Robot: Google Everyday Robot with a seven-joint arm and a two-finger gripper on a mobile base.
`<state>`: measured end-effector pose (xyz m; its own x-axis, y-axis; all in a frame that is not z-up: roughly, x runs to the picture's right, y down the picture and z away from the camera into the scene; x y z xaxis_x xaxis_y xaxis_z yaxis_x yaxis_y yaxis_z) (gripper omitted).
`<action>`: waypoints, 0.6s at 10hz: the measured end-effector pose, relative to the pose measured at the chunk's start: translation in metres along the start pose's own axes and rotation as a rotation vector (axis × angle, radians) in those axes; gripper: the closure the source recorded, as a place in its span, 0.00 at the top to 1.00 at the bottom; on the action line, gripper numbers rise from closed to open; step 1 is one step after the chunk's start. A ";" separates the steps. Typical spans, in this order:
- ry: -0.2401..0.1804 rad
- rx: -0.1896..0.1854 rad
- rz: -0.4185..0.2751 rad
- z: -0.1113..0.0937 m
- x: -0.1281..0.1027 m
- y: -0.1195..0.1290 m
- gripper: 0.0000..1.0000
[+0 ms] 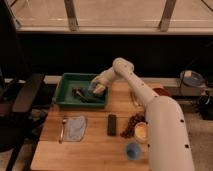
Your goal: Wipe tray with sponge
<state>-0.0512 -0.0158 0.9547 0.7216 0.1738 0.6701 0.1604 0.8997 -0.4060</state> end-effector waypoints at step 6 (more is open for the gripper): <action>-0.052 -0.025 -0.059 0.025 -0.014 -0.025 0.00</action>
<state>-0.0823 -0.0303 0.9713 0.6748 0.1418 0.7243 0.2189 0.8988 -0.3799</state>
